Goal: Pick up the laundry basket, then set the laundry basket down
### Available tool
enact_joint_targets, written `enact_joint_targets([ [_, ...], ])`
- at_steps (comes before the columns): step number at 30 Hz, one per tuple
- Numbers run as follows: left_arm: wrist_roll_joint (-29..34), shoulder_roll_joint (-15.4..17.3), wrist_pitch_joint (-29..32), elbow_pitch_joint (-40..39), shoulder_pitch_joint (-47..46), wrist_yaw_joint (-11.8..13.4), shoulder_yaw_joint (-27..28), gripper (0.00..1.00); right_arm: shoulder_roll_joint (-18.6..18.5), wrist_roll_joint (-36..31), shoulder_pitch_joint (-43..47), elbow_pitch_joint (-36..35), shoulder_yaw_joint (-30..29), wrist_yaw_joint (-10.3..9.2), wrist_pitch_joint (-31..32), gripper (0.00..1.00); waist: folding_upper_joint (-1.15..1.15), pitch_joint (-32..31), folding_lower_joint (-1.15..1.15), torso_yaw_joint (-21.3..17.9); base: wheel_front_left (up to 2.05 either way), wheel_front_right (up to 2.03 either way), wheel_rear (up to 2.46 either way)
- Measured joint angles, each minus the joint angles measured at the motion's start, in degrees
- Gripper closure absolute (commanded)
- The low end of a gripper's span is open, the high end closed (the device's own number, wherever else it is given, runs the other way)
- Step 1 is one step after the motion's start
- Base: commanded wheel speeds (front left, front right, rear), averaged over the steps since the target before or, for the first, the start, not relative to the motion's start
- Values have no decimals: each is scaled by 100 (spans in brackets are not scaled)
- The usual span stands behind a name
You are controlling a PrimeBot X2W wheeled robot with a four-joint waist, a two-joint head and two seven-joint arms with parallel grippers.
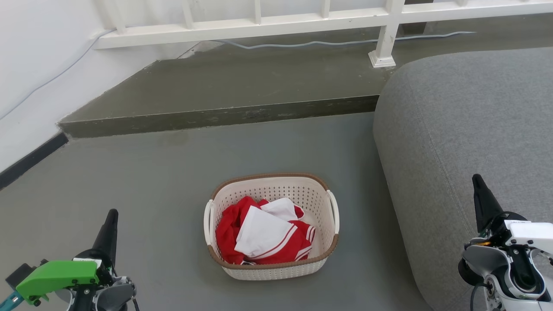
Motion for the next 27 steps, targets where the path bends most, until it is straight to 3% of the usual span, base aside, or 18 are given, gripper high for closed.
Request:
enact_joint_targets([
  [27,0,0,5,-4,0,0,2,100,2,0,-20,1,-10,0,1,100,0,1,0,0,0,0,0],
])
